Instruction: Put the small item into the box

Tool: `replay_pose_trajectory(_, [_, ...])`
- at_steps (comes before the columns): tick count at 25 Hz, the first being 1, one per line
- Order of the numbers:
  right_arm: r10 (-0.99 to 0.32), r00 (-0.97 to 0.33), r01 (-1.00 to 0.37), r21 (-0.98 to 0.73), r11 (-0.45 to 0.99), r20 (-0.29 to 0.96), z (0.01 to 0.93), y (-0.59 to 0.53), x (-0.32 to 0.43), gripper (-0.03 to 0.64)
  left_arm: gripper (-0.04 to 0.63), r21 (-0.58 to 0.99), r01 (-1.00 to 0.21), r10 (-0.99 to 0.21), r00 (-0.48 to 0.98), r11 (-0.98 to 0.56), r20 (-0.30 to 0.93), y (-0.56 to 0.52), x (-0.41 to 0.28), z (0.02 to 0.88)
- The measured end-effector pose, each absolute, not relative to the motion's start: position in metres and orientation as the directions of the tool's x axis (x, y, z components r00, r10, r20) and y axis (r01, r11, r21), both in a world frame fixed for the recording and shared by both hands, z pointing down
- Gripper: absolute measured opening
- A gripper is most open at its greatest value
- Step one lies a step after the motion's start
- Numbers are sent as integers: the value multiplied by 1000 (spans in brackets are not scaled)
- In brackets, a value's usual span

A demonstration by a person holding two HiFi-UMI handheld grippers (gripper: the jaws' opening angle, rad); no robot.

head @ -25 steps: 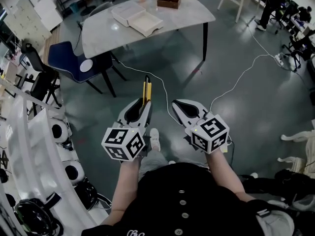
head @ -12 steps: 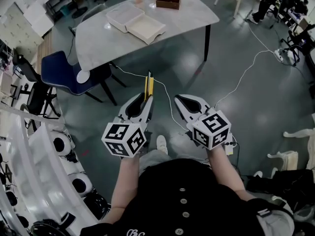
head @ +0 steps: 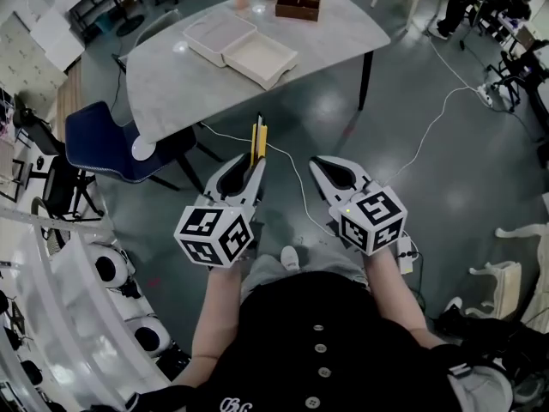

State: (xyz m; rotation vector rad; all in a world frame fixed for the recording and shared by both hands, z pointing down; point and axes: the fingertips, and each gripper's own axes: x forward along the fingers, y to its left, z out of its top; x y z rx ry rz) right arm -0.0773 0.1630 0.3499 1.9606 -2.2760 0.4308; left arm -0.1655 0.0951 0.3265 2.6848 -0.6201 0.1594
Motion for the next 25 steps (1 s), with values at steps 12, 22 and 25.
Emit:
replay_pose_trajectory(12, [-926, -169, -982, -143, 128, 336, 375, 122, -61, 5, 123, 381, -450, -387, 892, -808, 233, 57, -152, 352])
replay_pose_trajectory(22, [-920, -237, -969, -148, 200, 312, 374, 52, -30, 5, 123, 371, -477, -407, 878, -797, 253, 9, -118, 358])
replay_pose_trajectory(25, [-921, -241, -967, -152, 203, 306, 372, 32, -9, 5, 123, 359, -492, -425, 869, -793, 253, -13, -103, 354])
